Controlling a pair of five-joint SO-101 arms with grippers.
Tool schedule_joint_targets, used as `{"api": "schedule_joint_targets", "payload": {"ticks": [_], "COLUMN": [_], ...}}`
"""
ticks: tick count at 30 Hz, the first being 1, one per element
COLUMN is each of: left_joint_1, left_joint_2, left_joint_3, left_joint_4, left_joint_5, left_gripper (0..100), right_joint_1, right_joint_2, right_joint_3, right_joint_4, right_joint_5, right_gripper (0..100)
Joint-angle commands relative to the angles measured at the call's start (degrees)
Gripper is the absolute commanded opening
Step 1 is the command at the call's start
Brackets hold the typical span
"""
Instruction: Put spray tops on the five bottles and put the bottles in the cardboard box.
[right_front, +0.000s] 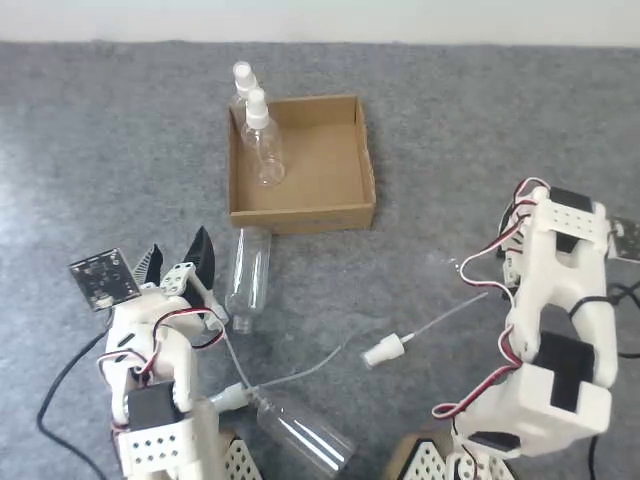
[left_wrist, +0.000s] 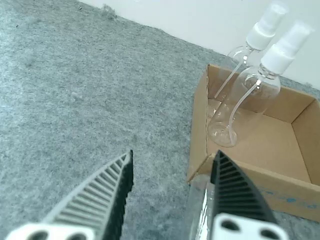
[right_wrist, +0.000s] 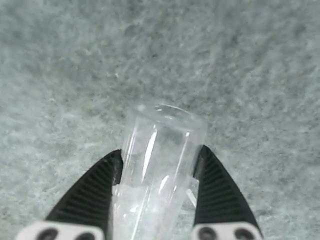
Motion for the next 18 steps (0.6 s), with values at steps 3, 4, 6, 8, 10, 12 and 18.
{"api": "schedule_joint_targets", "payload": {"ticks": [3,4,6,8,10,12,18], "left_joint_1": [-0.18,-0.18,-0.18,-0.18,-0.18,-0.18,-0.18], "left_joint_2": [0.88,0.88,0.88,0.88,0.88,0.88,0.88], "left_joint_3": [-0.75,-0.75,-0.75,-0.75,-0.75,-0.75,-0.75], "left_joint_4": [0.35,0.35,0.35,0.35,0.35,0.35,0.35], "left_joint_5": [-0.53,-0.53,-0.53,-0.53,-0.53,-0.53,-0.53], "left_gripper": [24,24,24,24,24,24,24], "right_joint_1": [0.66,0.66,0.75,0.92,1.01,1.01,0.92], "right_joint_2": [-2.59,-2.59,-2.68,-3.03,-3.03,-3.03,-3.12], "right_joint_3": [1.93,2.11,2.29,2.46,2.46,2.46,2.11], "right_joint_4": [0.92,0.92,0.92,0.92,0.92,0.92,0.92], "right_joint_5": [-0.18,0.53,1.23,1.32,1.41,1.32,1.23], "right_gripper": [16.2,16.9,17.7,17.7,17.7,17.7,19.9]}}
